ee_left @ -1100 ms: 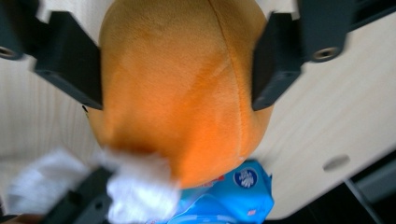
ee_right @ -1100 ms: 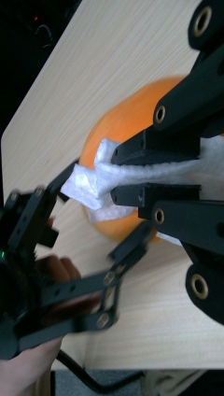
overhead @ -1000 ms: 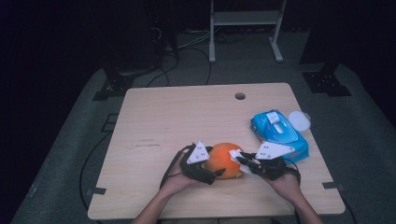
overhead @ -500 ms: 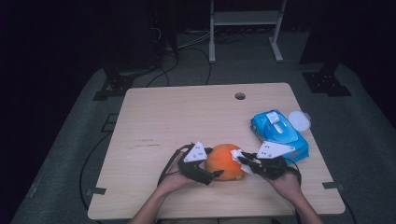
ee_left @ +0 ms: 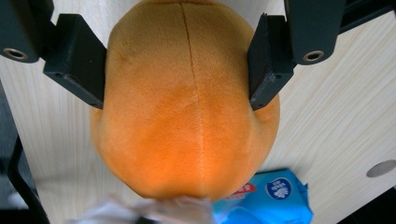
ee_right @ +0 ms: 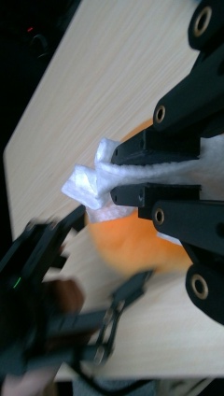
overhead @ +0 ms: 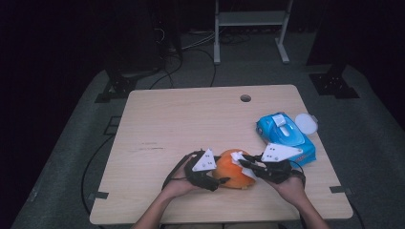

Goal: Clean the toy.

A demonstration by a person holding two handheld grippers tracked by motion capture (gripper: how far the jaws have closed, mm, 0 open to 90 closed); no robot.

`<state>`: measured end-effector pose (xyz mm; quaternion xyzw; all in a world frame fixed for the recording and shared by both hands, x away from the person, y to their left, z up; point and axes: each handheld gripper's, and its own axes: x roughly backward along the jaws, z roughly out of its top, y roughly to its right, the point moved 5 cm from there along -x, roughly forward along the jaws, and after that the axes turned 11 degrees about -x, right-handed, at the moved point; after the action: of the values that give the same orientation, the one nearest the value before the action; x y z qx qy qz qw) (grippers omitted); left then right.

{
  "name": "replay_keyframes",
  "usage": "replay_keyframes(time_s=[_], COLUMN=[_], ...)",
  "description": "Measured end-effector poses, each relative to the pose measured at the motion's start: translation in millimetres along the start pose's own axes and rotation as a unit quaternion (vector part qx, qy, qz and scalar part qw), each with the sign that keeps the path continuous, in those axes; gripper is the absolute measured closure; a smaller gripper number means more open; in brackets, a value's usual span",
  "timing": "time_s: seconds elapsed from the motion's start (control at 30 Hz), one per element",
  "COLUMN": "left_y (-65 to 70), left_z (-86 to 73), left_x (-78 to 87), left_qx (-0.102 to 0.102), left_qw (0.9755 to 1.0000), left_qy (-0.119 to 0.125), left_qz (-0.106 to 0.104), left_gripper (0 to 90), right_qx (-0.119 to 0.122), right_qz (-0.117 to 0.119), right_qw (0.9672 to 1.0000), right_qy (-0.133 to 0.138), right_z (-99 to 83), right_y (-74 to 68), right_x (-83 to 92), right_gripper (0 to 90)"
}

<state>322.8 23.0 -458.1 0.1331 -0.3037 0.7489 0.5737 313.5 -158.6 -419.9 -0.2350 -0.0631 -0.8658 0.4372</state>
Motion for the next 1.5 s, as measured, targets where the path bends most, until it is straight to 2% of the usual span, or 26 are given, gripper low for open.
replay_keyframes(time_s=[0.07,0.17,0.23,0.33,0.37,0.4,0.5,0.53,0.63,0.73,0.77,0.83,0.9,0.97,1.07,1.1,1.17,1.2,1.23,1.27,1.3,1.37,1.4,1.43,1.47,1.5], left_y=[-0.4,-1.9,-0.9,2.4,2.4,3.1,2.3,0.7,-1.3,1.1,6.3,11.0,11.3,8.9,6.8,5.9,3.7,3.7,2.9,1.2,1.2,0.6,0.6,0.2,-1.4,-1.4], left_z=[-0.1,3.1,4.1,6.4,6.4,6.2,4.7,2.9,2.6,4.4,8.4,10.6,10.2,4.9,-1.2,-1.7,1.3,1.3,3.9,7.4,7.4,4.1,4.1,1.0,-5.2,-5.2], left_x=[-1.3,-3.9,-4.7,-5.6,-5.6,-5.8,-5.6,-6.0,-6.5,-7.7,-8.0,-8.6,-8.1,-6.4,-7.4,-8.0,-8.9,-8.9,-9.6,-11.8,-11.8,-13.5,-13.5,-11.6,-8.1,-8.1], left_qx=[0.004,0.02,0.016,0.007,0.007,0.0,0.001,0.022,0.044,0.029,0.0,-0.029,-0.032,-0.032,-0.02,-0.014,0.009,0.009,0.028,0.059,0.059,0.064,0.064,0.058,0.054,0.054], left_qw=[1.0,0.9997,0.9998,0.9998,0.9998,0.9998,0.9999,0.9997,0.9985,0.9992,0.9997,0.9994,0.9993,0.9994,0.9997,0.9998,0.9998,0.9998,0.9994,0.9982,0.9982,0.9979,0.9979,0.9983,0.9985,0.9985], left_qy=[0.001,0.005,-0.002,-0.003,-0.003,-0.009,-0.005,0.009,0.033,0.026,0.017,0.003,0.001,0.007,0.011,0.009,0.013,0.013,0.017,0.012,0.012,0.007,0.007,0.005,0.003,0.003], left_qz=[-0.001,0.009,0.013,0.017,0.017,0.017,0.016,0.009,-0.003,0.008,0.015,0.019,0.021,0.016,0.011,0.012,0.011,0.011,0.008,0.001,0.001,0.008,0.008,0.011,0.009,0.009], left_gripper=[29.4,29.0,28.2,27.5,26.9,26.3,22.5,19.7,19.2,23.1,25.5,26.6,28.0,29.3,28.5,27.0,18.3,14.3,10.3,8.6,8.4,8.9,13.4,13.4,22.4,24.1], right_qx=[-0.01,0.008,0.021,0.031,0.031,0.058,0.043,0.029,0.011,0.013,0.022,0.038,0.048,0.032,0.007,-0.009,-0.027,-0.028,-0.028,-0.024,-0.024,-0.007,-0.007,-0.001,0.013,0.013], right_qz=[-0.002,0.003,0.013,0.045,0.045,0.033,0.034,0.023,0.019,0.018,0.028,0.037,0.03,0.021,-0.011,-0.008,-0.023,-0.024,-0.022,-0.021,-0.021,0.0,0.0,0.001,-0.001,-0.001], right_qw=[0.9999,1.0,0.9997,0.9984,0.9984,0.9975,0.9981,0.9991,0.9996,0.9996,0.9992,0.9983,0.998,0.999,0.9997,0.9995,0.9988,0.9987,0.9988,0.999,0.999,0.9997,0.9997,0.9997,0.9996,0.9996], right_qy=[-0.006,-0.004,-0.003,-0.014,-0.014,-0.025,-0.027,-0.02,-0.017,-0.016,-0.017,-0.025,-0.03,-0.021,-0.022,-0.028,-0.035,-0.036,-0.033,-0.033,-0.033,-0.022,-0.022,-0.023,-0.026,-0.026], right_z=[-7.6,-5.7,-3.0,-0.7,-0.7,0.6,1.2,-0.3,-3.8,-3.1,-1.2,-0.4,1.6,3.2,-2.8,-7.1,-14.5,-16.2,-15.9,-14.7,-14.7,-8.8,-8.8,-7.7,-6.7,-6.7], right_y=[6.5,-9.2,-21.9,-39.7,-39.7,-43.3,-35.9,-23.8,-12.1,-15.6,-28.0,-39.3,-39.0,-27.9,0.3,9.6,20.6,21.2,19.2,15.3,15.3,-1.6,-1.6,-6.5,-9.6,-9.6], right_x=[-0.2,-2.2,-8.6,-17.6,-17.6,-20.2,-17.5,-11.9,-5.4,-5.7,-10.3,-18.1,-20.5,-15.6,-6.4,-4.4,-0.8,-0.3,-0.3,-1.2,-1.2,-6.7,-6.7,-8.7,-10.6,-10.6], right_gripper=[79.3,79.4,79.4,79.4,79.4,79.5,79.6,79.6,79.6,79.6,79.5,79.6,79.6,79.6,79.5,79.5,79.6,79.5,79.5,79.5,79.5,79.3,79.3,79.2,79.3,79.3])
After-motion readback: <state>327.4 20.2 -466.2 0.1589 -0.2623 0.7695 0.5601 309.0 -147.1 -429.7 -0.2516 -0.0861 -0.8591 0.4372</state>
